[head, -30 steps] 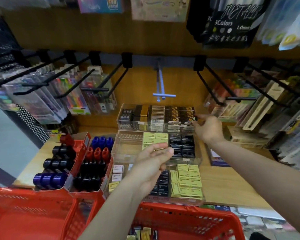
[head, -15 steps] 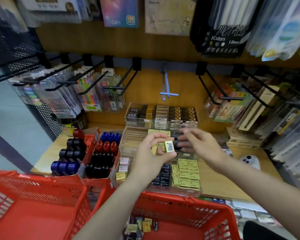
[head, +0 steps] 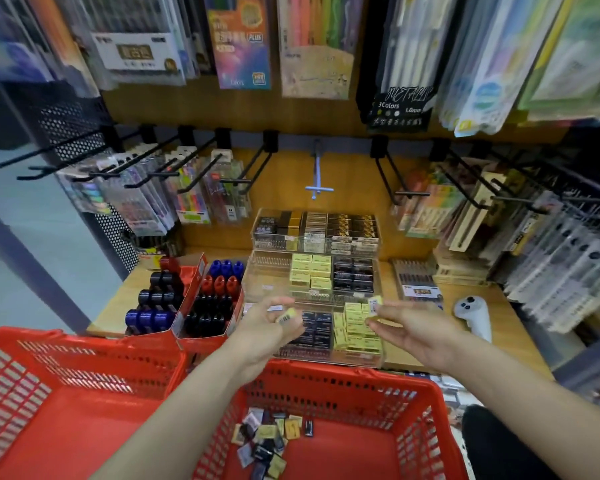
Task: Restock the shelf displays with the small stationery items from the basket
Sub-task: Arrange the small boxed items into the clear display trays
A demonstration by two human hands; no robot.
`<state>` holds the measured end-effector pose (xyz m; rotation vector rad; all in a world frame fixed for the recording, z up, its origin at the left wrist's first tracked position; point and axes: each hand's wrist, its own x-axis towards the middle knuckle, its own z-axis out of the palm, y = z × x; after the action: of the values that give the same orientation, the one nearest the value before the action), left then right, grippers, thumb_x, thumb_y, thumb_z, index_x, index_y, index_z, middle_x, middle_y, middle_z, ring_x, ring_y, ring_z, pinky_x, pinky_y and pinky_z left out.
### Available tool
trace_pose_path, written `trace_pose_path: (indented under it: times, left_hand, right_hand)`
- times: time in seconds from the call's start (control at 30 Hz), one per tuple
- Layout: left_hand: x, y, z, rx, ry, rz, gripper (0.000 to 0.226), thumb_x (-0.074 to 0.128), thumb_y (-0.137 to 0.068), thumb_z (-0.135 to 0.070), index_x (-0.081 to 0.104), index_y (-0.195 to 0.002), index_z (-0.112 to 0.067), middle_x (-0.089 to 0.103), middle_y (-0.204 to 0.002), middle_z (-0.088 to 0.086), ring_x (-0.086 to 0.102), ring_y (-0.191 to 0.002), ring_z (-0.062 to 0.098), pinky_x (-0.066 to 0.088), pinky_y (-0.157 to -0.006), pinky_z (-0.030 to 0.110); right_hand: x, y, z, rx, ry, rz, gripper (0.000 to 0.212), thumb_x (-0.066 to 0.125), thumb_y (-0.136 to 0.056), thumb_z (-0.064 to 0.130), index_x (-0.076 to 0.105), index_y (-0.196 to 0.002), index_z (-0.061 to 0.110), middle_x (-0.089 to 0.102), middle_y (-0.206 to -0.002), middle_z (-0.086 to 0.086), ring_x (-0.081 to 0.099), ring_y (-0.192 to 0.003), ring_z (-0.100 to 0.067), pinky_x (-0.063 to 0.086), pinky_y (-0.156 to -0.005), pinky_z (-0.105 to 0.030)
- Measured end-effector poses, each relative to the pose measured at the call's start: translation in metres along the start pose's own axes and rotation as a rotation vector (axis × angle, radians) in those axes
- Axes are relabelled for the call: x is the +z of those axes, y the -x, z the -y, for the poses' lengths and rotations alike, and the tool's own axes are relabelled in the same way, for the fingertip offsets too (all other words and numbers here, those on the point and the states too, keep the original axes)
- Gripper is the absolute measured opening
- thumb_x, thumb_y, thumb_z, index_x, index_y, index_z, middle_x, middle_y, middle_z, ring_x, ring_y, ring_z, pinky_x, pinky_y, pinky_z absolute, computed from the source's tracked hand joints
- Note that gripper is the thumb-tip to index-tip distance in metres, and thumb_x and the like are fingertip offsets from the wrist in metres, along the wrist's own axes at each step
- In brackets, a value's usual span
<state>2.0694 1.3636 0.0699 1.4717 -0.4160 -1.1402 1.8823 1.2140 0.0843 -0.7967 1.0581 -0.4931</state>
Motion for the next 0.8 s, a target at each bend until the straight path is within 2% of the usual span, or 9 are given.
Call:
trace_pose_path:
  times: [0.1, 0.17, 0.27, 0.33, 0.4, 0.5, 0.57, 0.67, 0.8]
  left_hand:
    - [-0.002, -0.004, 0.009, 0.014, 0.038, -0.069, 0.033, 0.07, -0.087, -0.003, 0.058, -0.117, 0.002, 0.07, -0.098, 0.016, 0.069, -0.076, 0.015, 0.057, -0.067, 0.02]
    - [0.001, -0.008, 0.012, 0.003, 0.045, -0.091, 0.033, 0.069, -0.087, -0.002, 0.058, -0.117, 0.006, 0.069, -0.102, 0.017, 0.067, -0.078, 0.016, 0.055, -0.063, 0.016]
    - [0.013, -0.017, 0.015, -0.04, 0.075, -0.065, 0.031, 0.063, -0.089, 0.009, 0.059, -0.119, 0.004, 0.067, -0.103, 0.014, 0.068, -0.09, 0.02, 0.058, -0.068, 0.016]
    - [0.024, -0.024, 0.017, -0.033, 0.036, -0.054, 0.032, 0.061, -0.089, 0.011, 0.06, -0.119, 0.004, 0.066, -0.104, 0.014, 0.069, -0.094, 0.022, 0.059, -0.074, 0.019]
    - [0.034, -0.033, 0.023, -0.003, -0.063, -0.067, 0.03, 0.063, -0.09, 0.007, 0.062, -0.12, 0.002, 0.065, -0.103, 0.012, 0.069, -0.097, 0.024, 0.058, -0.081, 0.023]
    - [0.043, -0.046, 0.035, 0.052, -0.355, -0.092, 0.027, 0.067, -0.093, -0.01, 0.066, -0.12, -0.008, 0.061, -0.1, -0.004, 0.063, -0.102, 0.02, 0.051, -0.09, 0.027]
    - [0.045, -0.055, 0.043, 0.072, -0.494, -0.1, 0.028, 0.065, -0.095, -0.019, 0.066, -0.122, -0.014, 0.059, -0.102, -0.006, 0.055, -0.1, 0.014, 0.044, -0.088, 0.025]
    - [0.047, -0.065, 0.054, 0.051, -0.55, -0.096, 0.029, 0.063, -0.096, -0.023, 0.065, -0.125, -0.017, 0.056, -0.11, -0.003, 0.051, -0.105, 0.013, 0.044, -0.093, 0.03]
    - [0.052, -0.072, 0.063, 0.049, -0.548, -0.113, 0.023, 0.065, -0.095, -0.023, 0.067, -0.118, -0.021, 0.054, -0.093, -0.013, 0.052, -0.1, 0.011, 0.044, -0.088, 0.029]
  right_hand:
    - [-0.008, -0.004, -0.004, 0.037, -0.053, 0.017, 0.029, 0.065, -0.085, -0.009, 0.058, -0.114, -0.009, 0.059, -0.125, -0.021, 0.064, -0.105, -0.027, 0.061, -0.076, -0.03]
    - [-0.014, -0.01, -0.011, -0.037, 0.12, -0.005, 0.022, 0.068, -0.084, -0.006, 0.065, -0.105, -0.004, 0.065, -0.121, -0.019, 0.065, -0.104, -0.024, 0.055, -0.088, -0.029]
    - [-0.018, -0.017, -0.025, -0.258, 0.628, -0.141, 0.014, 0.075, -0.082, 0.003, 0.073, -0.091, 0.014, 0.069, -0.115, -0.006, 0.064, -0.105, -0.016, 0.05, -0.096, -0.028]
    - [-0.022, -0.023, -0.036, -0.38, 0.846, -0.165, 0.015, 0.078, -0.081, 0.008, 0.072, -0.085, 0.021, 0.068, -0.107, 0.003, 0.064, -0.088, -0.005, 0.049, -0.075, -0.01]
    - [-0.026, -0.031, -0.052, -0.526, 0.97, -0.161, 0.017, 0.079, -0.08, 0.009, 0.071, -0.084, 0.024, 0.067, -0.1, 0.007, 0.062, -0.076, 0.0, 0.043, -0.062, -0.003]
    - [-0.03, -0.042, -0.073, -0.67, 1.046, -0.184, 0.02, 0.08, -0.079, 0.008, 0.071, -0.086, 0.025, 0.067, -0.094, 0.008, 0.058, -0.081, 0.0, 0.038, -0.07, -0.004]
    - [-0.033, -0.049, -0.083, -0.697, 0.982, -0.196, 0.023, 0.08, -0.077, 0.003, 0.073, -0.086, 0.023, 0.066, -0.089, 0.008, 0.057, -0.074, 0.002, 0.038, -0.067, 0.0]
    - [-0.035, -0.056, -0.09, -0.756, 0.969, -0.166, 0.023, 0.081, -0.075, 0.001, 0.076, -0.088, 0.019, 0.067, -0.09, 0.012, 0.059, -0.08, 0.005, 0.042, -0.07, 0.0]
    - [-0.036, -0.059, -0.099, -0.816, 0.992, -0.121, 0.023, 0.079, -0.077, 0.0, 0.077, -0.092, 0.017, 0.067, -0.097, 0.01, 0.061, -0.086, 0.006, 0.043, -0.077, -0.001]
